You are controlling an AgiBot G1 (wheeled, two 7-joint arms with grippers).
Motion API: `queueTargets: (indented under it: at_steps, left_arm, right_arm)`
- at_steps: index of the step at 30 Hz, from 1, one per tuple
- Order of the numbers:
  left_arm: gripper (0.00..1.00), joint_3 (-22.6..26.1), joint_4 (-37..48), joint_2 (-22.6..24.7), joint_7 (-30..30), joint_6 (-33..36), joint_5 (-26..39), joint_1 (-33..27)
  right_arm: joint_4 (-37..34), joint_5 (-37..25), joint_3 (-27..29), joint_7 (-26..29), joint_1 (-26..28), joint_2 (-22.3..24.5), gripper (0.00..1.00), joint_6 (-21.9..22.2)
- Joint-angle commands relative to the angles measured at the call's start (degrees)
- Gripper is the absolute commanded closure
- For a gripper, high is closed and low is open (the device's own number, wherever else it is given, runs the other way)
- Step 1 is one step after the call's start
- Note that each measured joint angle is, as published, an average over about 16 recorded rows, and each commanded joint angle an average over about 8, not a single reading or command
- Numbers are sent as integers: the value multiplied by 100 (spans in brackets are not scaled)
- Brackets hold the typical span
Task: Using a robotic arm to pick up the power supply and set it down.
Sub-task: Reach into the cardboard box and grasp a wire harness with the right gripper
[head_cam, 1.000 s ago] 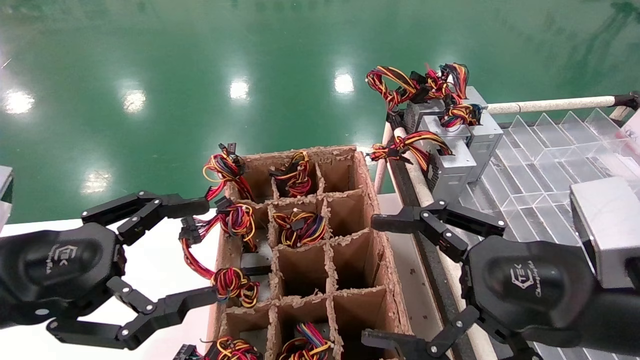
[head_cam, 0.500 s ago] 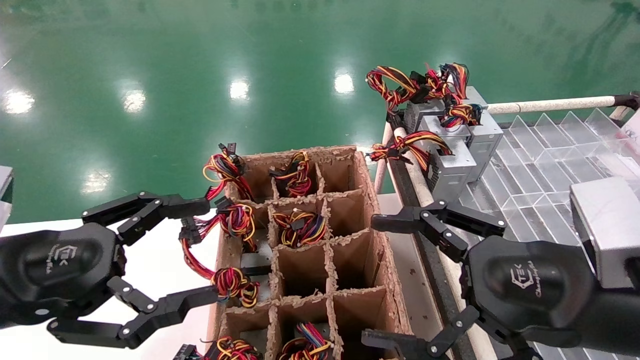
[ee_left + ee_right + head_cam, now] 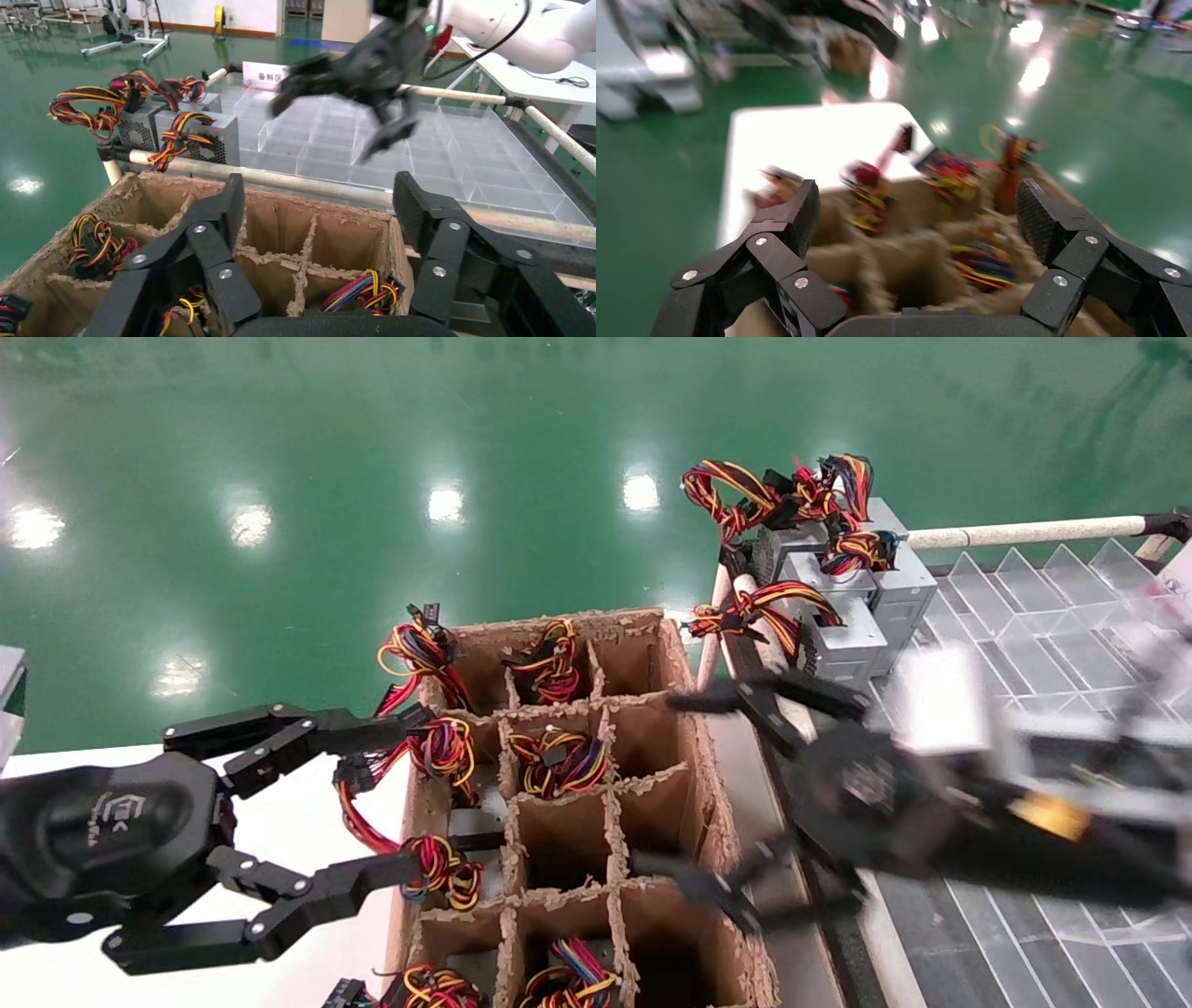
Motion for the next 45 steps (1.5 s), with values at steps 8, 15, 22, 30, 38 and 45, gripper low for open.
queueTargets:
  at_steps: [8, 15, 22, 30, 38, 45]
  left_arm:
    - [100, 0, 0, 0, 0, 0, 0, 0]
    - [100, 0, 0, 0, 0, 0, 0, 0]
    - [100, 0, 0, 0, 0, 0, 0, 0]
    - [100, 0, 0, 0, 0, 0, 0, 0]
    - [100, 0, 0, 0, 0, 0, 0, 0]
    - [100, 0, 0, 0, 0, 0, 0, 0]
  right_arm:
    - [-216, -1871, -785, -13, 926, -972, 0, 729]
    - [-278, -2854, -1263, 256, 1292, -1446, 65, 954]
    - [-218, -3382, -1452, 508, 1366, -1568, 100, 1145]
    - [-86, -3677, -1554, 705, 1339, -1685, 100, 1309]
    - [33, -3785, -1597, 809, 1259, -1671, 100, 1350]
    - [70, -3823, -1636, 851, 1227, -1669, 100, 1316]
